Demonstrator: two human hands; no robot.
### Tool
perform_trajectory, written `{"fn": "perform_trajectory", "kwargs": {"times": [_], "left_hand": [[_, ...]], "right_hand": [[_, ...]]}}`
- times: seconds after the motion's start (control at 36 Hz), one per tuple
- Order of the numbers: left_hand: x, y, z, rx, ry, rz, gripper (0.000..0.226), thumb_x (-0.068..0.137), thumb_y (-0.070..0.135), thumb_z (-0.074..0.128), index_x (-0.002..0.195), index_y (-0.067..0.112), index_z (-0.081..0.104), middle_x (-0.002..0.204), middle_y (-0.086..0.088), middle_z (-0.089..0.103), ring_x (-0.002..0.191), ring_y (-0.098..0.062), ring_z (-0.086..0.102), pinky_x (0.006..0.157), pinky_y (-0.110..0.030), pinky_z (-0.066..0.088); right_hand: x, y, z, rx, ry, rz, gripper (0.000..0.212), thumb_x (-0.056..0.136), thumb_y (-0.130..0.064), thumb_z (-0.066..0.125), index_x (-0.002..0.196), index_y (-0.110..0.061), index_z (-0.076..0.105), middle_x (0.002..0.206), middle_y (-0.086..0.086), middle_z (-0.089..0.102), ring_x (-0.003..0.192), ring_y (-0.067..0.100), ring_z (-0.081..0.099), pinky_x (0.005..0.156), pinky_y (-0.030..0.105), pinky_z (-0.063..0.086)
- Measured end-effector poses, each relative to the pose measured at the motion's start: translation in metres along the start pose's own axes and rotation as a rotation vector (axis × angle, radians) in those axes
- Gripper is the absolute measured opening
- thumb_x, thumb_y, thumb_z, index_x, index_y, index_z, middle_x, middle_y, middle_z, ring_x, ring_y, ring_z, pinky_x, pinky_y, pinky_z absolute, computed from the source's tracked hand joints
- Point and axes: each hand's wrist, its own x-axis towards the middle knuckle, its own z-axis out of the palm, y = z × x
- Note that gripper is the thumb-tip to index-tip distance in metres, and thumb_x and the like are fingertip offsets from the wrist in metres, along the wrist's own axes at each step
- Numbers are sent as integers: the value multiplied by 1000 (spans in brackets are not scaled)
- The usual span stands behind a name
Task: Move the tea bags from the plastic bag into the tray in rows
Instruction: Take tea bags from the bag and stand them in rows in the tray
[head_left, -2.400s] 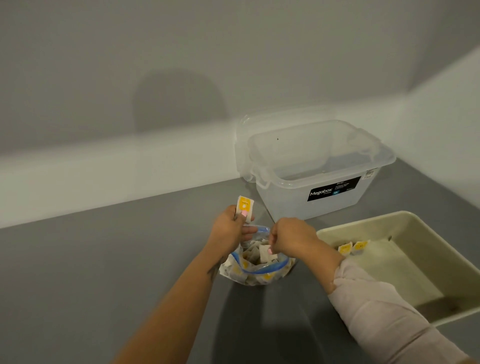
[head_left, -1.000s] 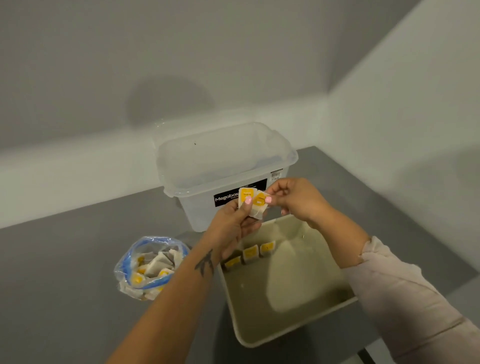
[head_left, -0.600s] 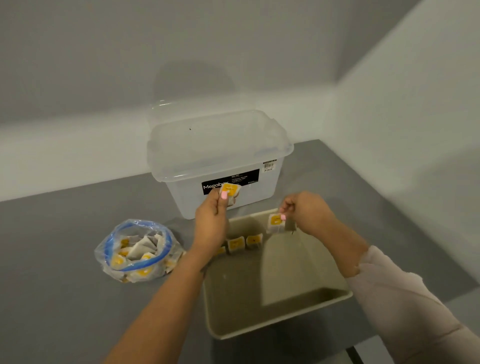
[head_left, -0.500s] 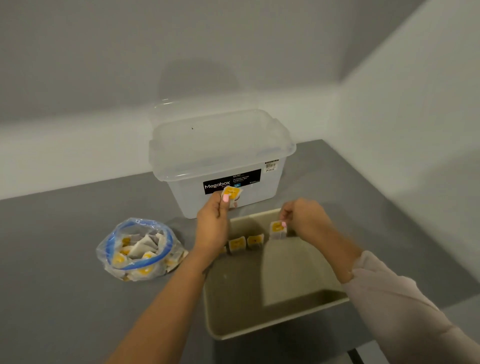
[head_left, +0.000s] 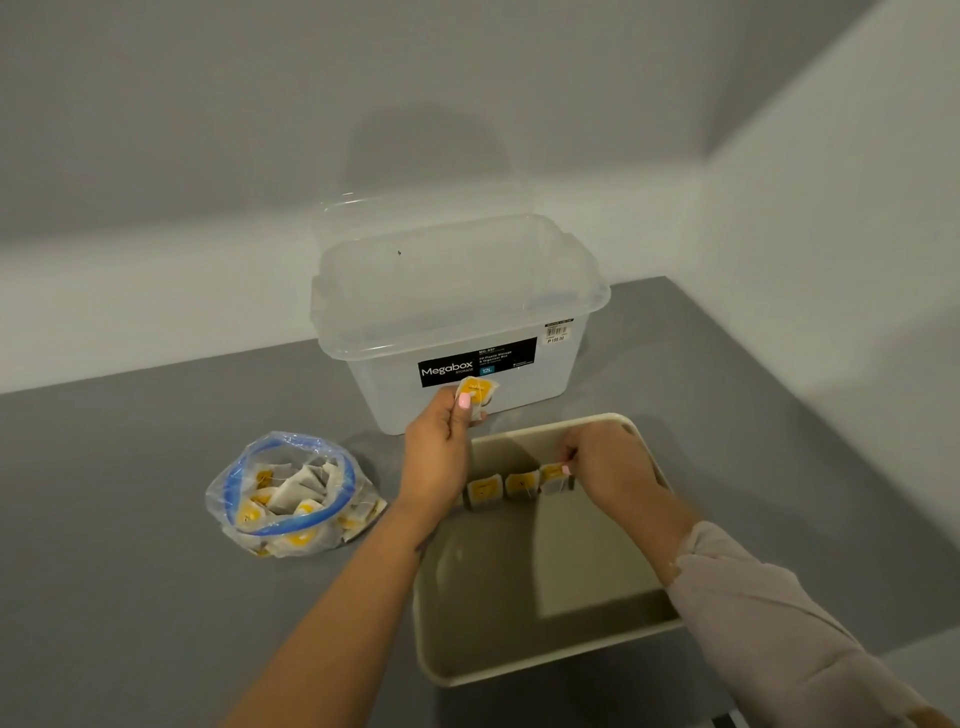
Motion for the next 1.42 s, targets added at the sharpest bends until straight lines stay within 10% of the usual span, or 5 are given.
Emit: {"fn": "perform_trajectory", "kwargs": {"times": [0.44,0.72,0.92,1.14,1.42], "left_hand": [[8,33,5,100,2,170,25,98,24,45,78,16,58,76,8,44,77,-2,43,65,-6,32],[8,57,32,71,-122,213,22,95,26,52,96,18,72,80,12,49,83,-7,49,71,-10,34],[11,42,24,315,-175,116,27,98,32,46,119,29,63,119,6,62,113,-14,53,99,-40,40],[11,35,16,698,-299,22,32,101,32,38,128,35,54,130,8,58,121,-17,46,99,-34,28],[11,24,17,544,-329,-85,29,98,21,45,110,33,67,115,4,66,105,-18,57,98,-37,41]], "right_hand": [[-9,-8,-105,410,24,-160,16,81,-18,74,94,-22,67,84,-4,65,78,8,59,62,12,43],[-14,-20,-112,378,116,-283,8,81,-22,75,87,-20,70,69,-11,61,59,2,52,58,17,40],[-14,-7,-110,131,83,-236,8,85,-25,69,91,-21,70,81,-9,63,76,10,55,64,24,40],[-7,7,-82,-198,-8,-194,15,88,-16,59,95,-25,69,96,-2,68,89,19,60,67,24,42],[-8,10,-53,-472,44,-245,19,86,-16,57,96,-29,66,93,-3,64,94,20,60,70,23,31]]}}
